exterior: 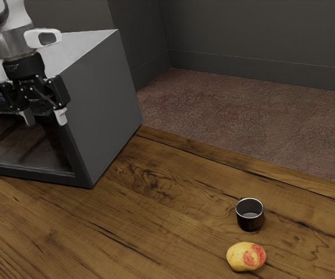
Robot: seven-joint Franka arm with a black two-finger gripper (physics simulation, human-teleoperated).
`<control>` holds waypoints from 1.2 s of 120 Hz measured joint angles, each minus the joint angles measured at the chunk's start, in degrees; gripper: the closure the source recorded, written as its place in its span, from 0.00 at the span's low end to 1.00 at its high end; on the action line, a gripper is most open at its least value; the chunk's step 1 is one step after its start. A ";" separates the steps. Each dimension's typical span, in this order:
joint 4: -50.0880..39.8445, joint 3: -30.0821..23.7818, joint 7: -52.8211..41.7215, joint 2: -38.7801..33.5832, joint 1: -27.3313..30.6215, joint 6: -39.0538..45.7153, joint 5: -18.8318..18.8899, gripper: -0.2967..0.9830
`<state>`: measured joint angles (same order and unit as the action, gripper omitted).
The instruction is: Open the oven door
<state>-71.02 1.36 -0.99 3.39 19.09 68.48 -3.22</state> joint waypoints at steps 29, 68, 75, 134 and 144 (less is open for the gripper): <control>5.10 -2.72 -2.82 -10.37 -3.35 6.24 1.79 0.25; -22.51 -2.19 -40.23 -29.85 17.44 13.90 7.98 0.25; -29.06 -0.67 -46.24 -31.64 18.29 18.82 6.80 0.25; -33.41 3.19 -81.24 -27.88 18.60 35.05 3.03 0.25; -32.87 3.78 -85.66 -25.88 18.68 36.26 2.99 0.25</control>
<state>-103.89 5.14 -86.65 -22.49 37.76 104.74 -0.23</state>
